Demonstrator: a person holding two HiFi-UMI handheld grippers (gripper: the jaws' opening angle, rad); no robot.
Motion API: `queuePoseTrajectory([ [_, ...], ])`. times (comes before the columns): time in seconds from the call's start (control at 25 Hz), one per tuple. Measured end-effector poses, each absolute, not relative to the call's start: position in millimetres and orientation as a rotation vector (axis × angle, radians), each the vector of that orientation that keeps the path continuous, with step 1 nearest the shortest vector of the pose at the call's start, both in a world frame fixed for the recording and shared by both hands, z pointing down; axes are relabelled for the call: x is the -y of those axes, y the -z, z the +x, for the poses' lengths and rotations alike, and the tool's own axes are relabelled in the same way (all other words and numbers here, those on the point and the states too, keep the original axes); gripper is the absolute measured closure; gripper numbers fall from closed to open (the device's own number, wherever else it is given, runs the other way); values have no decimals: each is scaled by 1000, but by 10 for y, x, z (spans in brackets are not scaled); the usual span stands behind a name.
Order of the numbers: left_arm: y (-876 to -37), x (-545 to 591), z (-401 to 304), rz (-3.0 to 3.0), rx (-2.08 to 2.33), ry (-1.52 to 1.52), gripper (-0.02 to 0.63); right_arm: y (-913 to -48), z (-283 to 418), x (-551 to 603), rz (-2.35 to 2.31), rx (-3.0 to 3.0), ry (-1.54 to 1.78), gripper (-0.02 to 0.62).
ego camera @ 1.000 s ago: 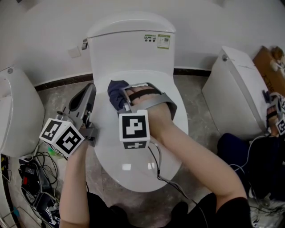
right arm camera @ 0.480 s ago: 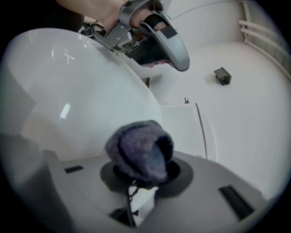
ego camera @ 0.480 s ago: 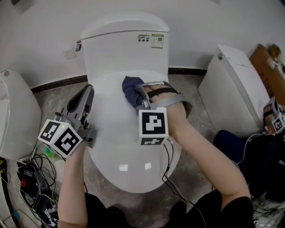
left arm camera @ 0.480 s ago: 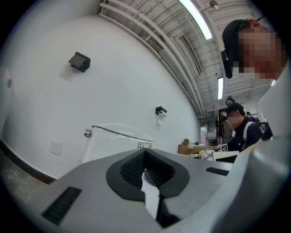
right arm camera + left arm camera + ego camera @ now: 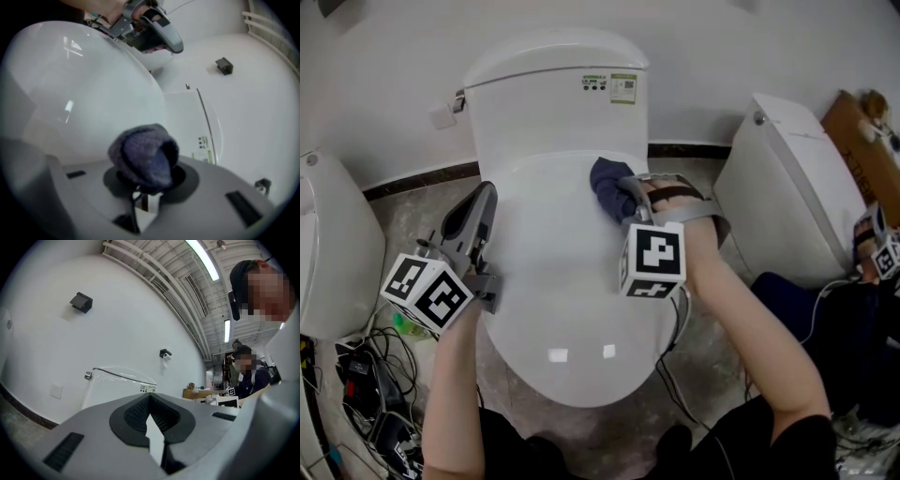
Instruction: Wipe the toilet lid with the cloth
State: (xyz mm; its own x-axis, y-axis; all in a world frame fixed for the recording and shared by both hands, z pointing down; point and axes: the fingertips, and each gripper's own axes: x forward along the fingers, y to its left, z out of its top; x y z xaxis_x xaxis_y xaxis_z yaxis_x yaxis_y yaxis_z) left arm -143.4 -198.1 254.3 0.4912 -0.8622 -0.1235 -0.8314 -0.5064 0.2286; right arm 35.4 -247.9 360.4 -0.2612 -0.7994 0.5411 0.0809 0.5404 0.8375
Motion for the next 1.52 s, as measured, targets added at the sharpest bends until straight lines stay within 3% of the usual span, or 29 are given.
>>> queuePoseTrajectory([
  [0.44,-2567,1996,-1395,2598,1478,323,597,-3657,781,2567,678,1604,892,500],
  [0.88,-2528,1963,-1579,2582,1508,342,597,-3564,786,2568,707,1593,890,499],
  [1.52,-2377,1899,-1852,2561,1553,397,597,-3280,-1365,1903,501,1791,1123,500],
])
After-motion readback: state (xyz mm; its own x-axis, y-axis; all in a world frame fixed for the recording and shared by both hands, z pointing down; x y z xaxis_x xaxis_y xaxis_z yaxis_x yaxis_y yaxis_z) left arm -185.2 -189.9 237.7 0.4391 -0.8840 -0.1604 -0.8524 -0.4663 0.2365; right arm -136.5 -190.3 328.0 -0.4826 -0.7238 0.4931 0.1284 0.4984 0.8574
